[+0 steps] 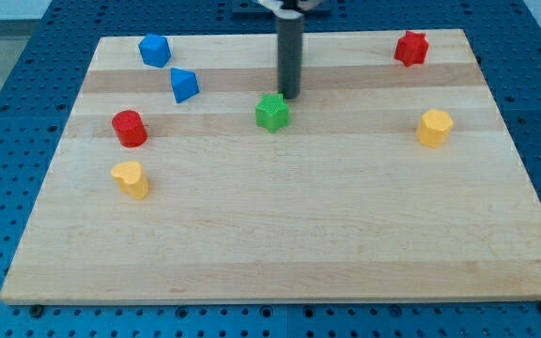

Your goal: Push the blue triangle to the bottom left of the board

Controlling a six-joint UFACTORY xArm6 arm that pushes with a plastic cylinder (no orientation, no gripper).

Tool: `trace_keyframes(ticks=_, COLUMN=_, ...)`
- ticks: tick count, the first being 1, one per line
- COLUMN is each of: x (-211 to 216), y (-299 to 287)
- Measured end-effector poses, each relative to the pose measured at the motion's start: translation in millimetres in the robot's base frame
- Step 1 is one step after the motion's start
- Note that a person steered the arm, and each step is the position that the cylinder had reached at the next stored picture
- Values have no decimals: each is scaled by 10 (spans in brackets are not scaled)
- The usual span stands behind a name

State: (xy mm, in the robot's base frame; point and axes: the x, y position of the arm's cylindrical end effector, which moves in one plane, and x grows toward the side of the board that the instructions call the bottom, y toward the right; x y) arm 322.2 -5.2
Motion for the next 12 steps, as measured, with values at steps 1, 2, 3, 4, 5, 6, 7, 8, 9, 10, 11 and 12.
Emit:
trace_keyframes(ticks=1, x=-111, y=-358)
trace_keyframes(ticks=2, x=-228, y=-705)
trace_keyframes(ticks=3, x=-334, y=-997)
trace_keyframes(ticks=4, x=-381, y=-1287)
trace_keyframes(ticks=5, x=-380, y=-1529)
trace_keyframes(ticks=6, x=-380, y=-1701)
trace_keyframes(ticks=7, x=-359, y=-1788)
trace_keyframes(ticks=8, x=-357, y=-1780)
trace_keyframes(ticks=9, x=-251, y=-1773)
trace_keyframes(ticks=10, x=-54, y=-1773)
trace_keyframes(ticks=11, x=-34, y=-1683)
trace_keyframes(ticks=12, x=-37, y=-1545)
